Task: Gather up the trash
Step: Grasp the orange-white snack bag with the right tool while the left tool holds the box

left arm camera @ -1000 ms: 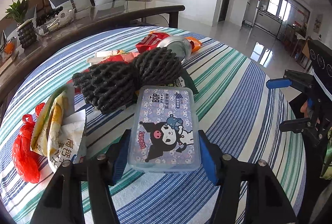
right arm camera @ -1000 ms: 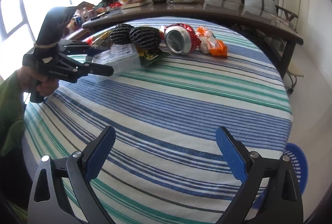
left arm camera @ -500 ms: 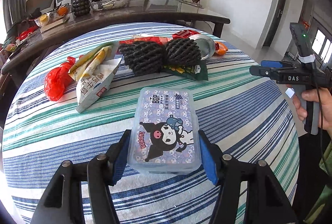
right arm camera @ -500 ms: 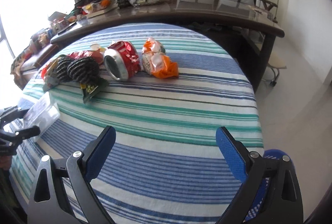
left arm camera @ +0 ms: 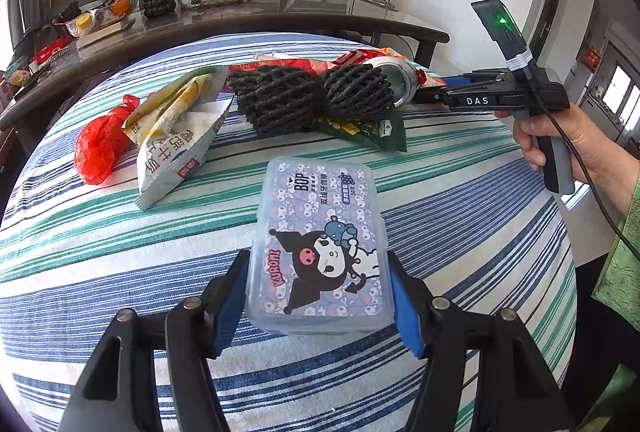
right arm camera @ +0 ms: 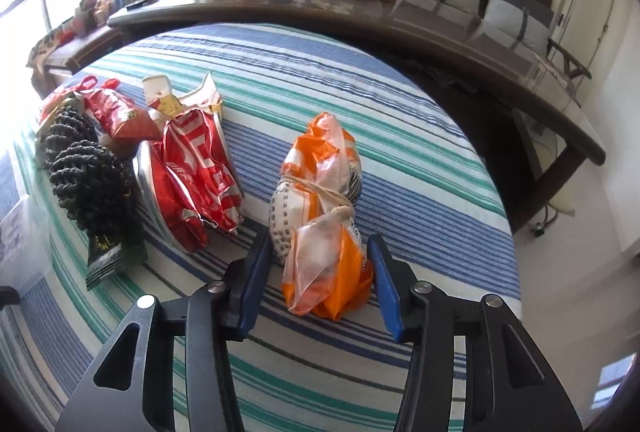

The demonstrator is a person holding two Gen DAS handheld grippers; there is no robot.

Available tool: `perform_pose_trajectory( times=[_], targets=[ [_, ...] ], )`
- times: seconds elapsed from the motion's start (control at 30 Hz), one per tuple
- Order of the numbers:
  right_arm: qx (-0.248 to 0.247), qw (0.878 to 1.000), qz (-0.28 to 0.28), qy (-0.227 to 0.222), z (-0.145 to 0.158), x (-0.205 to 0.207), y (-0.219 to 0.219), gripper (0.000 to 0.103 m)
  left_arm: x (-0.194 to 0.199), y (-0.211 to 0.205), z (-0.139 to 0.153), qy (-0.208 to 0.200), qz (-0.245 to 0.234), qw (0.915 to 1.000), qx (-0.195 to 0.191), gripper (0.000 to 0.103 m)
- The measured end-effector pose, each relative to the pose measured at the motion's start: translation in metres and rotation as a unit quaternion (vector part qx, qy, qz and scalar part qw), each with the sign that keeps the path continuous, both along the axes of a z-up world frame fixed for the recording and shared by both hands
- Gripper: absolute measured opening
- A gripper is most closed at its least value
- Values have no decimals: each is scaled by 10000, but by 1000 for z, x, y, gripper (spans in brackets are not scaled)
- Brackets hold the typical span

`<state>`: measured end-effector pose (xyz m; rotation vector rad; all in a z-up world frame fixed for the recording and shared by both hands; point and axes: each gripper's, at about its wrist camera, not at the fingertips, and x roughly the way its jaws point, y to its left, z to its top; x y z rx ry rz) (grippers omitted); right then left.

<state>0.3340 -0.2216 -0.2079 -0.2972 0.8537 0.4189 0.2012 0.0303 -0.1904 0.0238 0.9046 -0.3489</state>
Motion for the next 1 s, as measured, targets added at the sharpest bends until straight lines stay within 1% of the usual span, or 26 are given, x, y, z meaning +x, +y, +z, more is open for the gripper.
perform_pose_trajectory(
  times=[0.1,0.17,0.2,0.27,0.33,0.37,0.43,0.5,0.53,0.63,0.67,0.77,0.87,0.93,1.0],
  targets=[
    [105,9990,-428,81,2,-22,-21,50,-2,-3,0,3,52,10000,58,67],
    [150,9977,-636,199,0,-48,-31,51,-4,-7,-1,-9,102,9998,145,68],
    [122,9976,-663,185,0,-62,-32,51,-6,-8,-1,-12,131,9997,199,68],
    [48,9976,-669,198,1,-92,-30,51,-10,-11,-2,-25,198,9993,323,68],
    [241,9977,-566,285,3,-118,-26,52,-17,-15,-3,-43,230,9986,472,68],
    [342,9977,-478,332,3,-129,-23,53,-20,-16,-4,-49,227,9983,531,70],
    [456,9977,-272,416,1,-145,-16,55,-26,-16,-4,-41,236,9984,512,73],
    [627,9965,-133,538,-3,-152,-15,64,-31,-13,-4,-49,273,9985,465,73],
    [672,9961,-132,551,-5,-154,-16,70,-31,-11,-3,-35,275,9988,413,73],
    [700,9962,-131,509,-3,-152,-20,73,-31,-4,1,-6,224,9997,78,73],
    [756,9959,-135,487,-2,-150,-22,75,-31,-2,3,-30,217,9998,-9,73],
    [934,9944,-147,472,4,-148,-25,78,-27,1,11,-137,202,9995,-178,73],
    [914,9951,-4,387,10,-147,-13,78,-19,-4,15,-144,160,9996,-171,73],
    [736,9967,35,351,10,-146,-4,78,-12,-9,12,-92,163,9998,-51,73],
    [536,9979,-104,358,6,-141,2,77,-4,-12,8,-17,204,9998,22,73]
  ],
)
